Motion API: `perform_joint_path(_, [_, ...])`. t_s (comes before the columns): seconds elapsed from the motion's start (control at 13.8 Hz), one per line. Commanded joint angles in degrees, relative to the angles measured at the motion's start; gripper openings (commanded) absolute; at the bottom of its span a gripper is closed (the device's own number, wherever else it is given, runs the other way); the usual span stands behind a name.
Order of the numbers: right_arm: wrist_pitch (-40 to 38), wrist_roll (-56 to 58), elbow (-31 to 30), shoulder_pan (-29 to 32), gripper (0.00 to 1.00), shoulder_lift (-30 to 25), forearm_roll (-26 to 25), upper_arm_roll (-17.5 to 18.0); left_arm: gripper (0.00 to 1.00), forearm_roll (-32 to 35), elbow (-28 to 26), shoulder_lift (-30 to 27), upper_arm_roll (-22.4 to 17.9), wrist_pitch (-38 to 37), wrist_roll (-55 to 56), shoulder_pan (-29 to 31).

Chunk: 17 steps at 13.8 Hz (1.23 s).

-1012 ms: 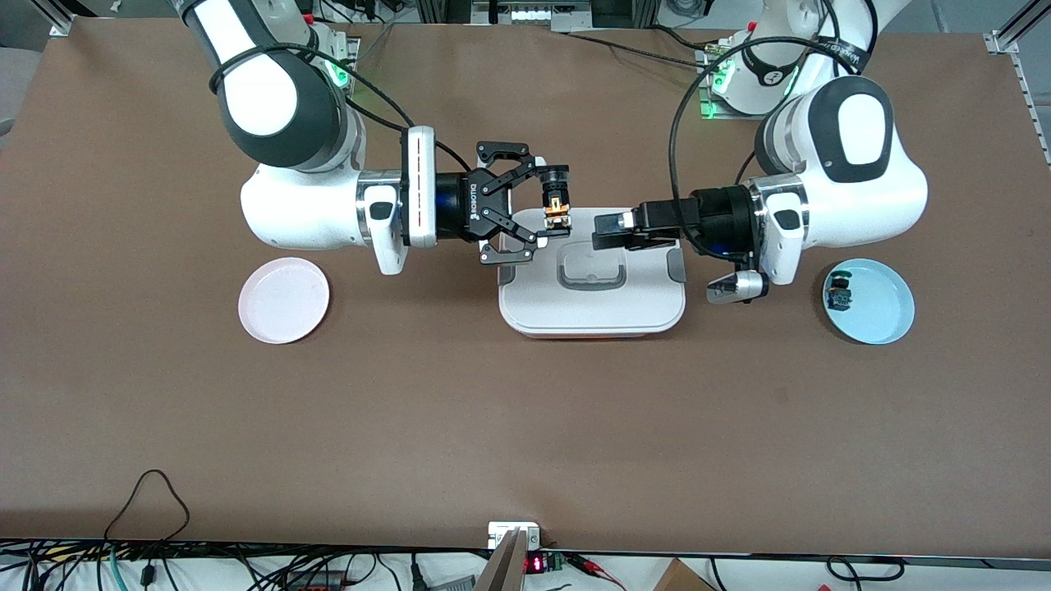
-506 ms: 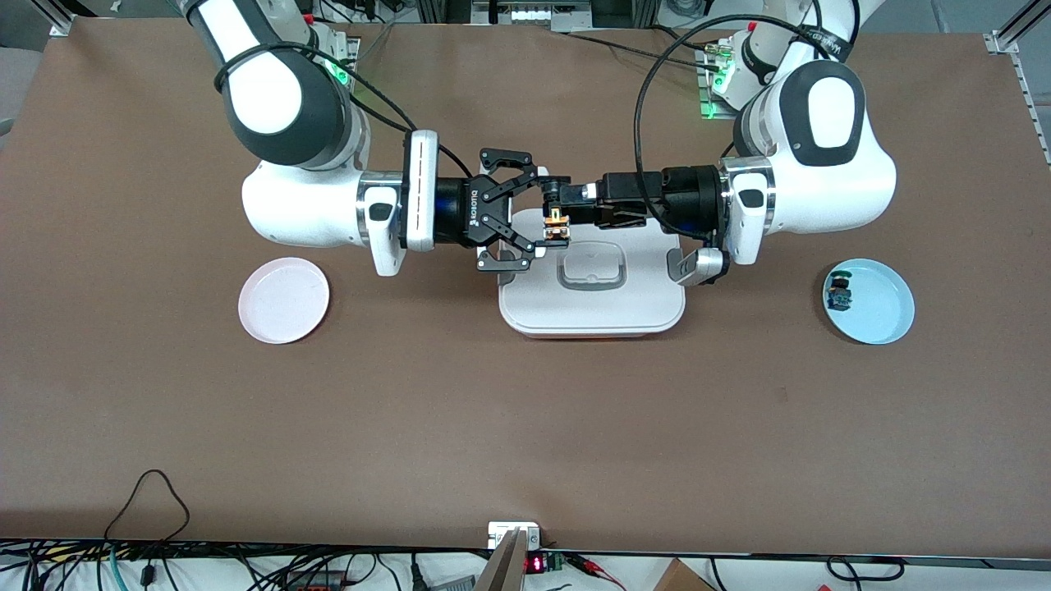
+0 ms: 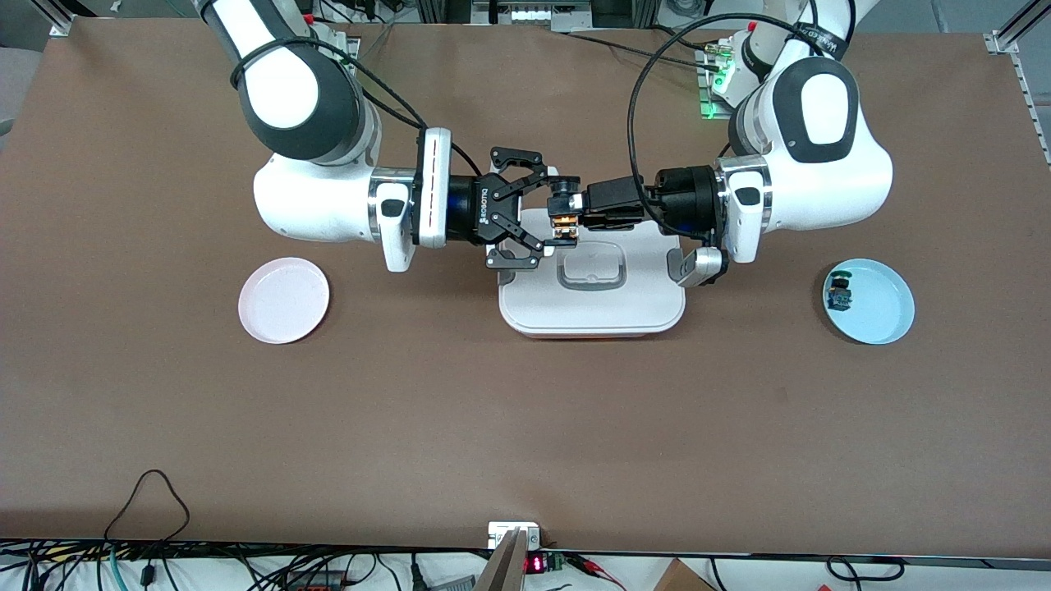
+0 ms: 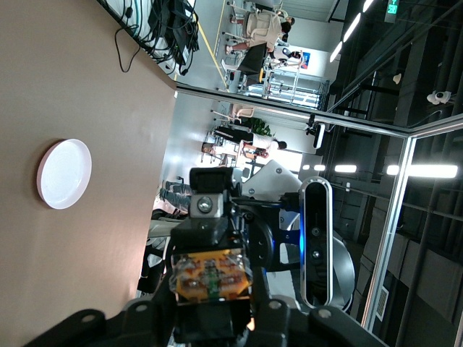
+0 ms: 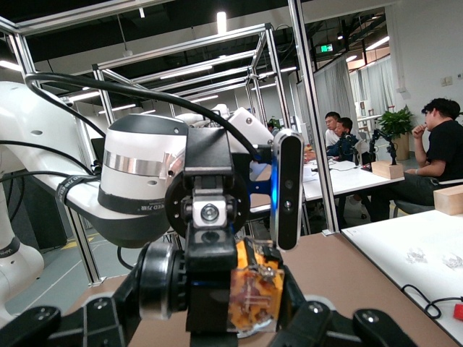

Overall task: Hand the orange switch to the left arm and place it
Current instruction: 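Open the right gripper, releasing the switch to the left gripper, then carry the switch toward the blue plate while the right gripper withdraws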

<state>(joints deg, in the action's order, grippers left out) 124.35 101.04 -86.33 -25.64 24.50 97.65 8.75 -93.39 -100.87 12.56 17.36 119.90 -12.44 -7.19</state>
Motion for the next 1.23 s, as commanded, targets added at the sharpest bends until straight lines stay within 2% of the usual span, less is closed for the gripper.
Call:
perform_joint_path(0.0, [0.5,1.2,0.6,-0.3,0.00,0.2,1.0,0.0,0.30,-1.2,-0.3,-0.5,-0.1,0.8,-1.2,0.0])
perform_joint_path(0.07, [0.5,1.3,0.5,-0.3,0.00,0.2,0.9,0.0,0.22,-1.2,-0.3,-0.6,-0.1,0.8,-1.2,0.2])
perform_joint_path(0.22, [0.5,1.3,0.5,-0.5,0.00,0.2,0.8,0.0,0.12,-1.2,-0.3,-0.8,-0.1,0.6,-1.3,0.2])
perform_joint_path(0.29, [0.5,1.2,0.4,-0.5,0.06,0.1,0.9,0.0,0.12,-1.2,-0.3,-0.8,-0.1,0.6,-1.3,0.3])
perform_joint_path(0.36, [0.5,0.5,0.4,-0.5,0.76,0.0,1.5,0.0,0.12,-1.2,-0.3,-0.8,-0.1,0.6,-1.3,0.3])
perform_joint_path(0.43, [0.5,0.0,0.2,-0.5,1.00,-0.2,1.7,0.0,0.11,-1.2,-0.3,-0.8,-0.1,0.6,-1.3,0.3])
perform_joint_path(0.87, [-0.2,-1.5,-0.8,1.2,1.00,-1.2,1.6,-0.3,0.10,-0.2,-0.1,-1.0,-0.7,0.2,-1.1,0.6])
perform_joint_path(1.01, [-0.5,-1.4,-2.2,3.0,1.00,-2.8,0.8,-0.5,0.10,7.0,0.6,-1.0,-0.7,0.0,-0.9,2.1])
perform_joint_path(1.16, [-0.8,-1.2,-5.6,4.8,1.00,-4.8,0.8,-0.7,0.10,18.0,1.1,-1.0,-0.7,-0.3,-0.8,3.1])
